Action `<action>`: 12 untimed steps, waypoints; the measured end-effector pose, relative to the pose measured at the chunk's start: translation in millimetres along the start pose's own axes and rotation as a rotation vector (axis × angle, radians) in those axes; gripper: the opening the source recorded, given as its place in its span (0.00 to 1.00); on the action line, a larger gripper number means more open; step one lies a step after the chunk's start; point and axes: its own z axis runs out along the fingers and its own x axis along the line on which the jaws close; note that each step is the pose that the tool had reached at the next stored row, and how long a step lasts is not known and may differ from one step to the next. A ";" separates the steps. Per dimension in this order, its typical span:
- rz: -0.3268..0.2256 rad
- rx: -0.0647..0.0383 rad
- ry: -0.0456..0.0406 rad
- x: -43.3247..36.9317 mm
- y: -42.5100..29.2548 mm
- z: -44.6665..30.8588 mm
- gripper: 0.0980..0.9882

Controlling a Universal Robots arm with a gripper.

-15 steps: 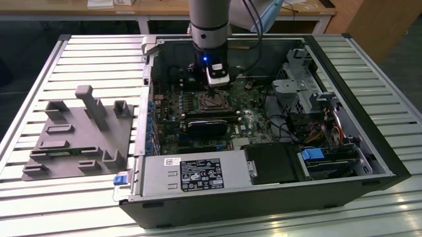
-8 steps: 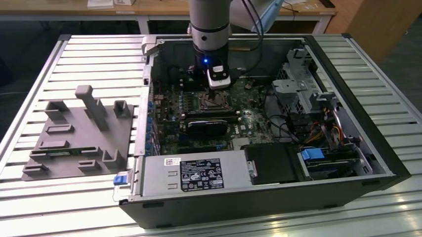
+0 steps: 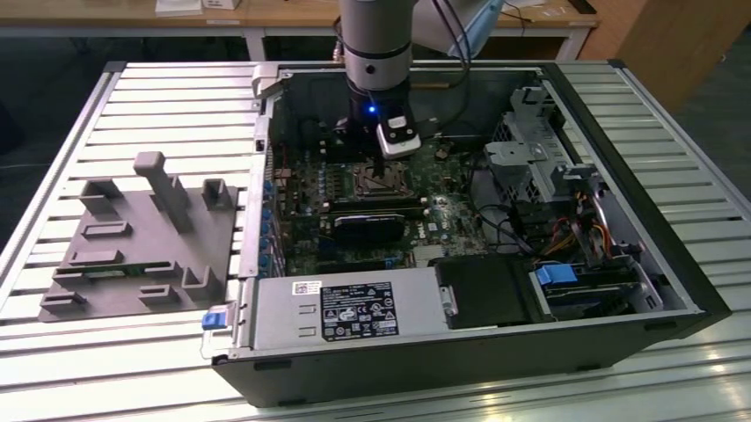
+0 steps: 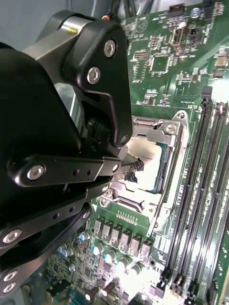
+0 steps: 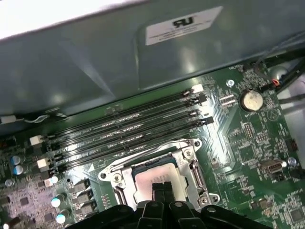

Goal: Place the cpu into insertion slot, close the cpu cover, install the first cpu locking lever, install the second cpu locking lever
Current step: 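Install the first cpu locking lever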

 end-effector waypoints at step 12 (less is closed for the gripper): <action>-0.062 -0.002 0.0046 -0.3 0.2 -3.7 0.01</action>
